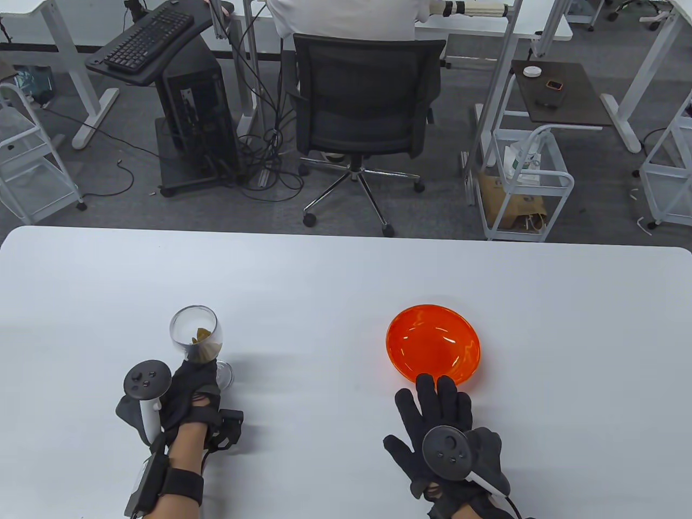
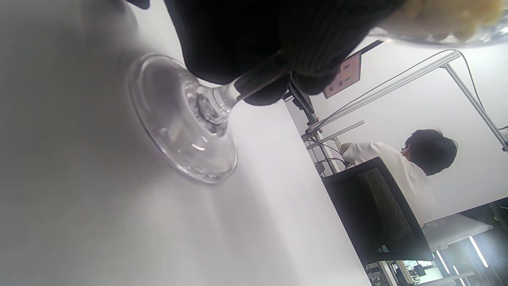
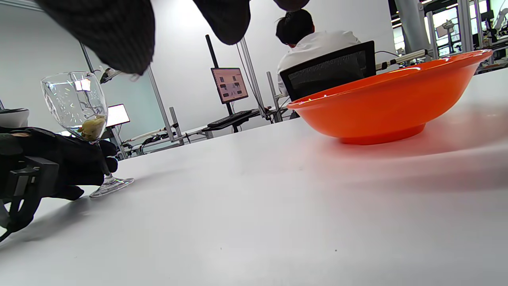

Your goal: Pour raisins from wine glass into the bowl

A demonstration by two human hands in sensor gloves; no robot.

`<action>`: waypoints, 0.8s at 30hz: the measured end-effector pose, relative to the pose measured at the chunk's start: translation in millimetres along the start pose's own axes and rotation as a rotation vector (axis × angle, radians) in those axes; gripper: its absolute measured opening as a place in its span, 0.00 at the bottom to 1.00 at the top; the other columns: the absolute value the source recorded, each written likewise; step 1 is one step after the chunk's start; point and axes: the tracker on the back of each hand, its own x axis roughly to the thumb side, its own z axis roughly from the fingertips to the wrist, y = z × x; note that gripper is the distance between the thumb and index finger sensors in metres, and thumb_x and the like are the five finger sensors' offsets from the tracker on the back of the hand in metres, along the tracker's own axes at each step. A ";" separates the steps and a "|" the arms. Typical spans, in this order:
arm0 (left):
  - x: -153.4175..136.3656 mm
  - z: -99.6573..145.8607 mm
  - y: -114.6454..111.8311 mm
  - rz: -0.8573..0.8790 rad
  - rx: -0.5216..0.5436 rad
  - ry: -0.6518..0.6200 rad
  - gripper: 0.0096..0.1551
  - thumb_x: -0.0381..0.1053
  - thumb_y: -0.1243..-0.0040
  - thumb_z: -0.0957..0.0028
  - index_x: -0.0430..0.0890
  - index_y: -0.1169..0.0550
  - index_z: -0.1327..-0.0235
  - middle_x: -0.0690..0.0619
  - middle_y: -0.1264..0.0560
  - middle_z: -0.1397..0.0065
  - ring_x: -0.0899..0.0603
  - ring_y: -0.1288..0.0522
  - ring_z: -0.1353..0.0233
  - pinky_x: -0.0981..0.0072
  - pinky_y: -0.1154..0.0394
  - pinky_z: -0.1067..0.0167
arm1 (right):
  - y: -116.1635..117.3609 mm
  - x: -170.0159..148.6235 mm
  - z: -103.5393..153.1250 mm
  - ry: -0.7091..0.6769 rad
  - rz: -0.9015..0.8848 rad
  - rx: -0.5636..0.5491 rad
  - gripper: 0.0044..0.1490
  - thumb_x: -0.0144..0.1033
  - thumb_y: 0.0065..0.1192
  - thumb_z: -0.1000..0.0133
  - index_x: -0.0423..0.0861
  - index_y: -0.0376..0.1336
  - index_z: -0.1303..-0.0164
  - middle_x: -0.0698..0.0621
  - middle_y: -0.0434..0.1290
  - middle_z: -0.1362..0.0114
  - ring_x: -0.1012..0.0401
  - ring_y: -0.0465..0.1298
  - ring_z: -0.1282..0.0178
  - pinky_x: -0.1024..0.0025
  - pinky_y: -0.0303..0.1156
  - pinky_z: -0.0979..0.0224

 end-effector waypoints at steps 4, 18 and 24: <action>0.3 1.7 -1.8 -0.001 -0.010 -0.008 0.26 0.49 0.35 0.53 0.63 0.20 0.39 0.53 0.20 0.28 0.40 0.28 0.24 0.36 0.47 0.24 | 0.0 -0.9 -0.1 0.004 -0.006 -0.001 0.49 0.55 0.62 0.41 0.42 0.48 0.18 0.31 0.37 0.14 0.25 0.32 0.21 0.28 0.27 0.26; 10.1 13.4 -16.2 0.018 -0.067 -0.056 0.26 0.50 0.35 0.53 0.62 0.20 0.38 0.52 0.19 0.29 0.41 0.27 0.24 0.35 0.45 0.25 | 0.3 -4.0 -0.1 0.001 -0.062 -0.008 0.51 0.56 0.62 0.41 0.42 0.45 0.18 0.31 0.36 0.14 0.26 0.33 0.21 0.28 0.30 0.25; 17.1 20.0 -24.7 0.011 -0.101 -0.091 0.26 0.50 0.35 0.53 0.62 0.20 0.39 0.53 0.19 0.29 0.41 0.27 0.24 0.35 0.45 0.25 | 1.2 -5.6 -0.3 0.002 -0.108 -0.007 0.52 0.56 0.62 0.41 0.41 0.44 0.18 0.31 0.36 0.14 0.26 0.34 0.21 0.28 0.31 0.25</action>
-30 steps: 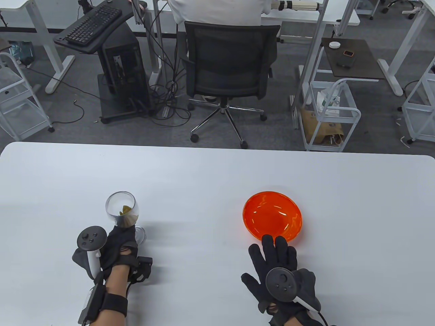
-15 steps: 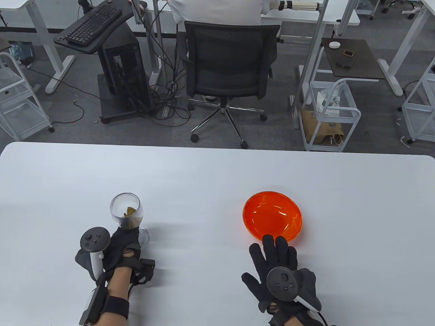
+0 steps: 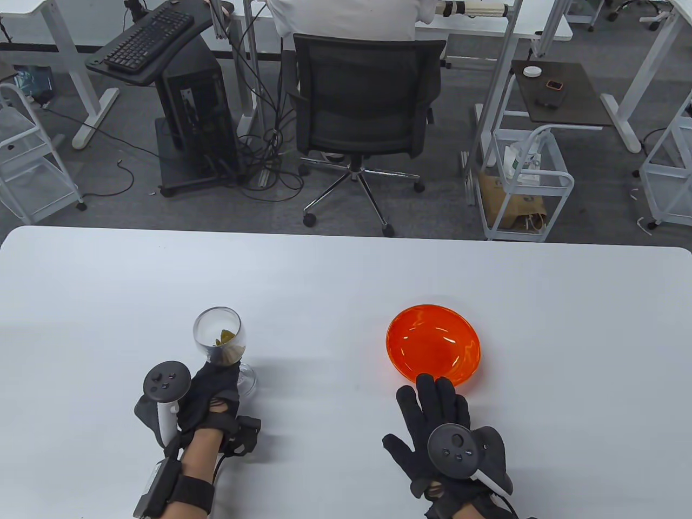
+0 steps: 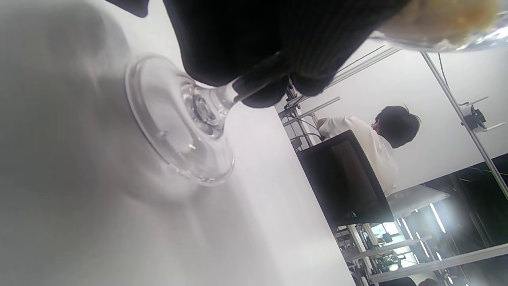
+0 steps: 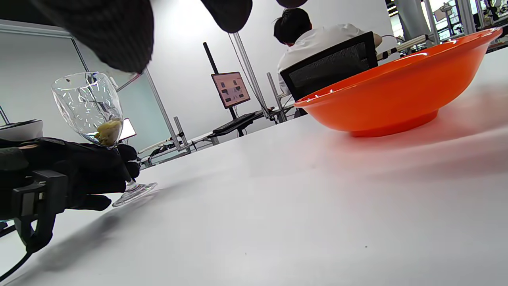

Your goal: Pour raisins from wine glass into the bowl

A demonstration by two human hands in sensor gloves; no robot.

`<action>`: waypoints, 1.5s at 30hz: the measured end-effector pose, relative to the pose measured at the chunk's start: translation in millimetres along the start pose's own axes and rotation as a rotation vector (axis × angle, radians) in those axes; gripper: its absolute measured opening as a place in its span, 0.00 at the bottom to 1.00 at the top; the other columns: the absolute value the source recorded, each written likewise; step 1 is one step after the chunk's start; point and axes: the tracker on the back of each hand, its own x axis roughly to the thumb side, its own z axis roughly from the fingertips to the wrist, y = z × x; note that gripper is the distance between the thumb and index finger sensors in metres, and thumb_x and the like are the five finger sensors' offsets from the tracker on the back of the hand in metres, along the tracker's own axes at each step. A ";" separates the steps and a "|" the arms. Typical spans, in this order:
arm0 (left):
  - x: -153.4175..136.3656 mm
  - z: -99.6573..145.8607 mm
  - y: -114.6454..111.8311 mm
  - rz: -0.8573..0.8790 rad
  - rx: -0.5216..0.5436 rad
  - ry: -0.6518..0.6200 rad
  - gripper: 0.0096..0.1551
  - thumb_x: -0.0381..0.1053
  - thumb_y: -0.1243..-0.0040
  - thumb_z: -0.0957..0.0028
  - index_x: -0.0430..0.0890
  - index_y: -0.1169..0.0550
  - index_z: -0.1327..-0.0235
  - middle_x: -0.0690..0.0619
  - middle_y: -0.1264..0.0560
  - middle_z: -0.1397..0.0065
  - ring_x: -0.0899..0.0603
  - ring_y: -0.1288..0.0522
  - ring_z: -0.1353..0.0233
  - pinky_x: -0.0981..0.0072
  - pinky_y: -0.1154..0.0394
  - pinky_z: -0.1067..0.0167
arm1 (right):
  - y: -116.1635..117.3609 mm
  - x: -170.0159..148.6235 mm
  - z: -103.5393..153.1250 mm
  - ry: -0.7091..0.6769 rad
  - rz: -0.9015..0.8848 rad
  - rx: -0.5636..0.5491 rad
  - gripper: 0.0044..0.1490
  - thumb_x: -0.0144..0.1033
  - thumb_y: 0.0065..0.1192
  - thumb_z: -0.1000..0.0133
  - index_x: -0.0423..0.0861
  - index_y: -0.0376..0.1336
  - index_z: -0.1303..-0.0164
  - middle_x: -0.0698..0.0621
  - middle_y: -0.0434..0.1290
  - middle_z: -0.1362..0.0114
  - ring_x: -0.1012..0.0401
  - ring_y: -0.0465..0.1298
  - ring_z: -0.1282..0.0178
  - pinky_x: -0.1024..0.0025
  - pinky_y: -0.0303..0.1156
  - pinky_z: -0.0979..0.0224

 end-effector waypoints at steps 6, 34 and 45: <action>7.4 6.0 -7.4 0.001 -0.023 -0.033 0.26 0.50 0.35 0.53 0.62 0.20 0.39 0.53 0.19 0.29 0.41 0.27 0.24 0.35 0.45 0.25 | 1.2 -2.3 -0.4 0.007 -0.043 0.007 0.52 0.56 0.62 0.41 0.41 0.43 0.18 0.31 0.36 0.14 0.25 0.34 0.21 0.27 0.32 0.24; 47.3 45.8 -65.9 -0.038 -0.253 -0.190 0.26 0.50 0.34 0.53 0.62 0.20 0.39 0.54 0.19 0.30 0.42 0.26 0.25 0.36 0.44 0.25 | 8.3 -8.1 -2.7 0.047 -0.221 0.045 0.54 0.56 0.62 0.41 0.40 0.40 0.19 0.31 0.37 0.14 0.26 0.36 0.20 0.27 0.33 0.24; 60.3 68.0 -90.5 -0.038 -0.354 -0.239 0.26 0.50 0.34 0.53 0.62 0.20 0.39 0.54 0.19 0.30 0.43 0.26 0.25 0.36 0.44 0.25 | 12.7 -10.2 -4.1 0.052 -0.335 0.048 0.54 0.56 0.62 0.41 0.40 0.40 0.19 0.31 0.39 0.14 0.26 0.38 0.20 0.27 0.34 0.24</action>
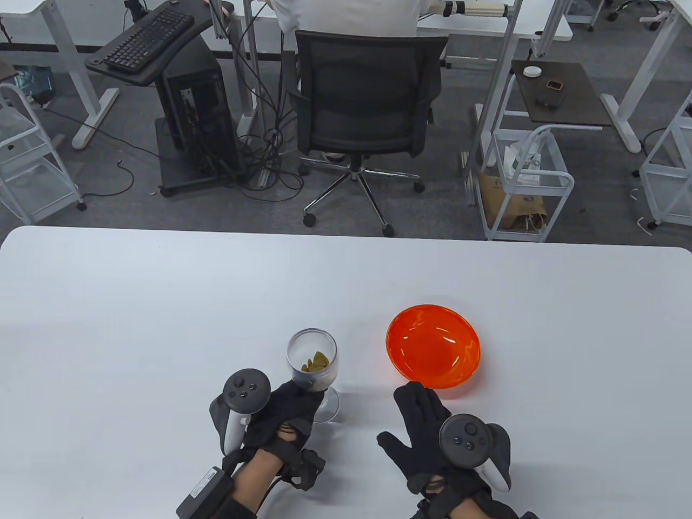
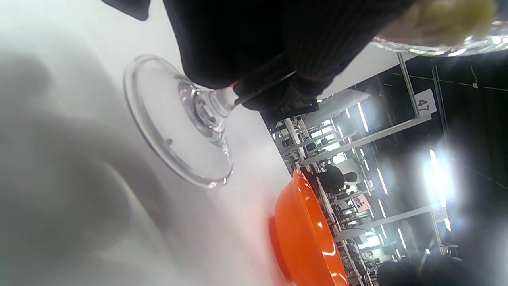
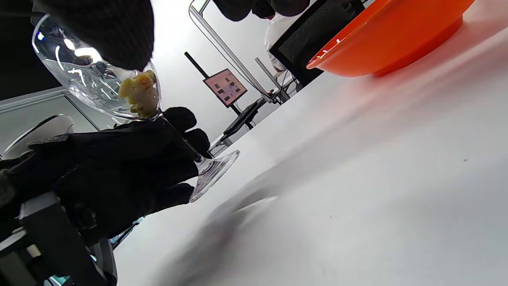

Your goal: Pour raisins from wine glass into the bowl

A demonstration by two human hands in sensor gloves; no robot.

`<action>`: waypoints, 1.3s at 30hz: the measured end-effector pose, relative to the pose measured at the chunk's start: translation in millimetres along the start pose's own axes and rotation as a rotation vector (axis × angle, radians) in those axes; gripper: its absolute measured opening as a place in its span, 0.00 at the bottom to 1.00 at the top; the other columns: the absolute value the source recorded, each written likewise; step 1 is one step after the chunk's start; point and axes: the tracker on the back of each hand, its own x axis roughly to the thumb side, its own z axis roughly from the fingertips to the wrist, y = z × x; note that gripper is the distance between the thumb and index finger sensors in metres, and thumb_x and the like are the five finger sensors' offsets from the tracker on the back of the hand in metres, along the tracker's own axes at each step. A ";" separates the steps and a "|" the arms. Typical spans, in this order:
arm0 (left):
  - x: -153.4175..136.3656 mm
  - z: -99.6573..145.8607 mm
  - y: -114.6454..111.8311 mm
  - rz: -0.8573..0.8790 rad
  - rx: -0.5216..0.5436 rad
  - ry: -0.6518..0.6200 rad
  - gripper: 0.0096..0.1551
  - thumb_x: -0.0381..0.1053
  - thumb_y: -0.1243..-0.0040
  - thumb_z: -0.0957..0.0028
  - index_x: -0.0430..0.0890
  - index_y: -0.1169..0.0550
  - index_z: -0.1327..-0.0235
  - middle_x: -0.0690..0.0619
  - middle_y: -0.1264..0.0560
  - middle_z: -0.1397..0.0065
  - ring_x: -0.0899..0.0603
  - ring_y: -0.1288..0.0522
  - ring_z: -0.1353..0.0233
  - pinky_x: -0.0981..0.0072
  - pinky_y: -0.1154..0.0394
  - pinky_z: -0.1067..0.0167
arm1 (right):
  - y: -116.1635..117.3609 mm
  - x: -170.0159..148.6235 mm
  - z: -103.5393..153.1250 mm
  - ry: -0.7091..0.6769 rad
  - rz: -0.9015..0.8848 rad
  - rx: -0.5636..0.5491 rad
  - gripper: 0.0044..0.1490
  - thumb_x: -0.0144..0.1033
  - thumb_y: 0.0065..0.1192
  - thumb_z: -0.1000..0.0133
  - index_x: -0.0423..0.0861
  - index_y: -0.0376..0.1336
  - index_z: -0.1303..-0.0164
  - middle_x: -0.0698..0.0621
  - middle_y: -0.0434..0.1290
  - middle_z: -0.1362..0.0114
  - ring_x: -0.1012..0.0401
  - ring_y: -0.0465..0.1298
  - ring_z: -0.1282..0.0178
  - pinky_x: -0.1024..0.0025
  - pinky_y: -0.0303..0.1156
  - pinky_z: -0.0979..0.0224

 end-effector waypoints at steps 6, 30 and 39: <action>8.3 5.1 -13.7 -0.001 -0.045 -0.024 0.26 0.50 0.34 0.53 0.62 0.20 0.39 0.53 0.19 0.30 0.43 0.26 0.25 0.36 0.44 0.25 | 1.8 0.3 -0.4 0.000 -0.050 -0.002 0.54 0.56 0.62 0.41 0.40 0.40 0.19 0.31 0.39 0.14 0.26 0.39 0.20 0.27 0.35 0.24; 33.0 23.8 -59.8 -0.059 -0.206 -0.133 0.26 0.51 0.35 0.53 0.62 0.20 0.38 0.55 0.19 0.29 0.43 0.27 0.24 0.36 0.44 0.25 | 19.2 -1.5 -2.1 0.032 -0.407 0.092 0.56 0.55 0.65 0.42 0.41 0.39 0.19 0.32 0.39 0.13 0.26 0.39 0.20 0.27 0.35 0.23; 39.0 30.2 -71.8 -0.107 -0.236 -0.177 0.26 0.51 0.34 0.53 0.61 0.20 0.38 0.55 0.19 0.29 0.43 0.26 0.25 0.36 0.44 0.25 | 19.2 -3.4 -3.9 0.024 -0.476 0.090 0.53 0.49 0.70 0.43 0.44 0.43 0.19 0.35 0.42 0.13 0.25 0.45 0.19 0.26 0.37 0.23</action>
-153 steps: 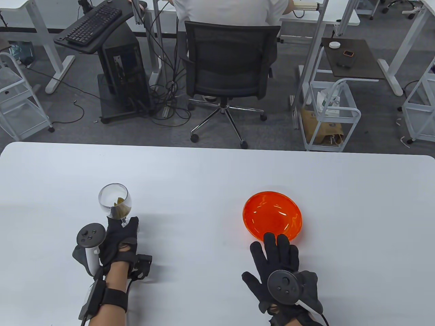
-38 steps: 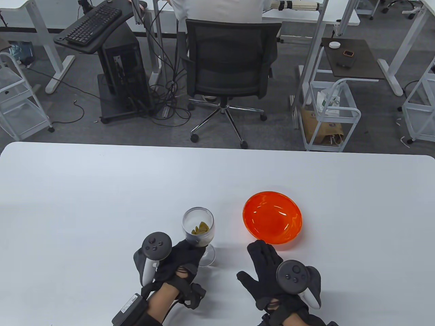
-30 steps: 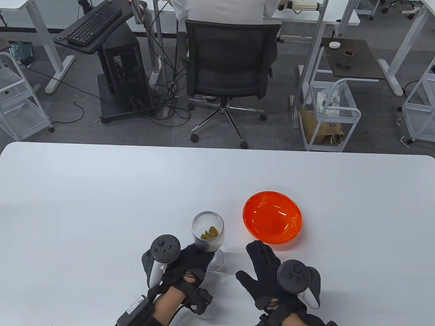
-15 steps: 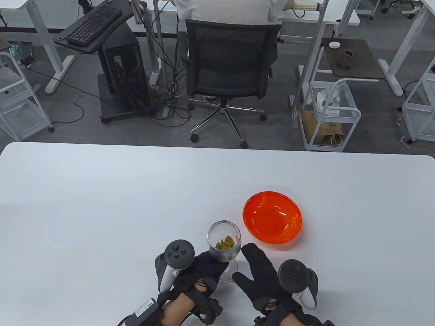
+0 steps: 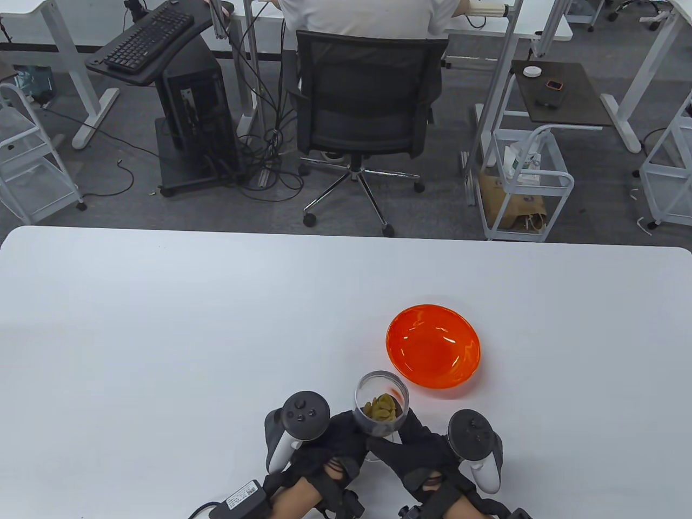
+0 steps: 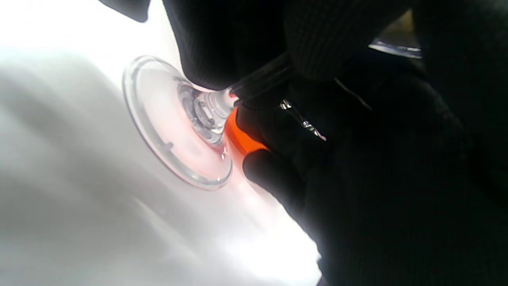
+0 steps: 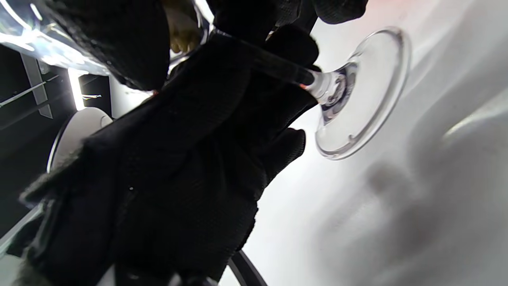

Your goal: Pour raisins from wine glass into the bowl

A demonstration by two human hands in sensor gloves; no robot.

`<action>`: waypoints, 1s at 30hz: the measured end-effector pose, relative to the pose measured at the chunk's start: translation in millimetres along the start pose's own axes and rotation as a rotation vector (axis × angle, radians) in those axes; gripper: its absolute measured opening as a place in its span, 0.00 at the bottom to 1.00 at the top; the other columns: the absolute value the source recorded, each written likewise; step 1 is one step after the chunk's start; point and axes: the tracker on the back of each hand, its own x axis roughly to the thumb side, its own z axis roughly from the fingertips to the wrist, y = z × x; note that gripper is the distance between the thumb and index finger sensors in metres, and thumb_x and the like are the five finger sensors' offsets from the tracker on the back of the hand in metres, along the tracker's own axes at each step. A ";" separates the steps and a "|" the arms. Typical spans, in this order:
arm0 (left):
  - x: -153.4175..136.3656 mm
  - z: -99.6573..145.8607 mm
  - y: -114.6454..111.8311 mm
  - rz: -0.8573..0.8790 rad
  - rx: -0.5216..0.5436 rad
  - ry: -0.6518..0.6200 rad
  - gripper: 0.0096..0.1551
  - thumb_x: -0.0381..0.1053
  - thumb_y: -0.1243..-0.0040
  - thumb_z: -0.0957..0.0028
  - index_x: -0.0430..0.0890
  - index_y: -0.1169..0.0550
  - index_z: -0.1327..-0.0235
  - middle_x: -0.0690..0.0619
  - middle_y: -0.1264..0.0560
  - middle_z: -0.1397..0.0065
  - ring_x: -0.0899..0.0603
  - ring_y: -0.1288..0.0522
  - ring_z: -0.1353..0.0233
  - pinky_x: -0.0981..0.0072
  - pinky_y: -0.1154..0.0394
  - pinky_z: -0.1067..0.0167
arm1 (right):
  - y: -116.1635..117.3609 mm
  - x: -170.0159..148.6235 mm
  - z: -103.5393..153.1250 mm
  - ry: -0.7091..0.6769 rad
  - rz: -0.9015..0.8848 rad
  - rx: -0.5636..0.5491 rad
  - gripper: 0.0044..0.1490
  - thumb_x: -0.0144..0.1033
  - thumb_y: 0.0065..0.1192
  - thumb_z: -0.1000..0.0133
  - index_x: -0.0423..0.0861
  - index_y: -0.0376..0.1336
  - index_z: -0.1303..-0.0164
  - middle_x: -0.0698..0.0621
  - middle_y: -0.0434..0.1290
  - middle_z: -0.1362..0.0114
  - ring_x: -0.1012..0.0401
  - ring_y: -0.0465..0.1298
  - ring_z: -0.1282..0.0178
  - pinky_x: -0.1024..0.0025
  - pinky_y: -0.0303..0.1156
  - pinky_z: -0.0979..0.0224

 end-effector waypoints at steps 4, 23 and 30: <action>1.7 -0.2 -1.0 -0.022 -0.009 -0.019 0.26 0.52 0.35 0.53 0.62 0.20 0.38 0.55 0.19 0.29 0.42 0.26 0.24 0.36 0.44 0.25 | -1.5 -3.0 -1.0 -0.003 -0.105 -0.001 0.50 0.42 0.74 0.44 0.46 0.47 0.20 0.36 0.44 0.12 0.26 0.46 0.18 0.25 0.36 0.23; 5.3 0.9 -5.5 -0.160 -0.038 -0.063 0.28 0.57 0.38 0.52 0.61 0.22 0.35 0.50 0.26 0.21 0.36 0.41 0.17 0.34 0.52 0.24 | -10.4 -6.7 1.4 0.022 -0.153 -0.121 0.31 0.36 0.73 0.44 0.49 0.62 0.31 0.42 0.57 0.15 0.29 0.57 0.20 0.25 0.45 0.23; 6.6 4.6 -0.7 -0.169 0.043 -0.052 0.31 0.60 0.37 0.53 0.58 0.23 0.33 0.52 0.28 0.20 0.36 0.43 0.16 0.34 0.58 0.26 | -14.1 -7.1 2.1 0.017 -0.178 -0.135 0.29 0.35 0.74 0.44 0.50 0.65 0.32 0.41 0.61 0.16 0.30 0.62 0.21 0.22 0.50 0.25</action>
